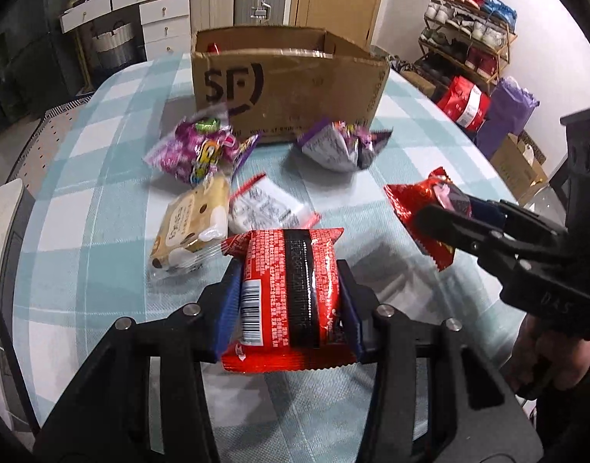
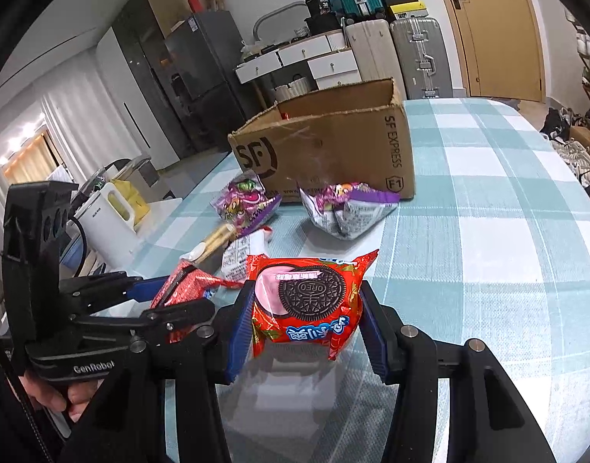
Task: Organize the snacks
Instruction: 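Lift and carry both red packets over the cardboard box, then open both grippers to drop the red packets into the box, then move both tools back toward the remaining snacks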
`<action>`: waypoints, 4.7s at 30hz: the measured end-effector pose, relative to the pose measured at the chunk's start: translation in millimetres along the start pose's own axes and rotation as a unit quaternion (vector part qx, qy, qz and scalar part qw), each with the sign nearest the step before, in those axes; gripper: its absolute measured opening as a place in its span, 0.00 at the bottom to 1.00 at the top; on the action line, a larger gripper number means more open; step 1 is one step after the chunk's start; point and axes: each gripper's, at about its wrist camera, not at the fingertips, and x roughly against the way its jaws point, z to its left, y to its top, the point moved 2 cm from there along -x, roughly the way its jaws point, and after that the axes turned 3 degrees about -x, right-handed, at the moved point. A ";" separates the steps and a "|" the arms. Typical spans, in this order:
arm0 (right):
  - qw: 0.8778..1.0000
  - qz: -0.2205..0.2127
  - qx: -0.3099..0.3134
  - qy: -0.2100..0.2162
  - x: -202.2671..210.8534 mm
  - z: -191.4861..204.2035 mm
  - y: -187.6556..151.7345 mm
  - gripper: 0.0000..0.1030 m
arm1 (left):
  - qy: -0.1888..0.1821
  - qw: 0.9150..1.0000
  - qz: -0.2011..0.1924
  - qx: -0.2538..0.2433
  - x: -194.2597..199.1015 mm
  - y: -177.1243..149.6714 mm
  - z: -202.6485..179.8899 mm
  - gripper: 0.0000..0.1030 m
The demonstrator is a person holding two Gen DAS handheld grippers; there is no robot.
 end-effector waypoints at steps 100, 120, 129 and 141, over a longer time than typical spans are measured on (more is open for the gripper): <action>0.997 -0.061 0.035 -0.008 -44.7 -8.9 203.9 0.64 | 0.011 0.997 -0.069 0.021 -29.6 239.4 62.5 0.70; 0.995 -0.087 0.049 -0.007 11.0 30.0 151.4 0.76 | 0.036 0.995 -0.088 0.030 41.6 176.1 50.5 0.83; 0.995 -0.083 0.053 -0.005 20.2 42.5 123.4 0.81 | 0.058 0.994 -0.084 0.049 49.7 141.7 53.9 0.94; 0.995 -0.079 0.066 -0.003 27.9 57.9 92.9 0.84 | 0.072 0.993 -0.077 0.054 53.6 100.4 58.9 0.99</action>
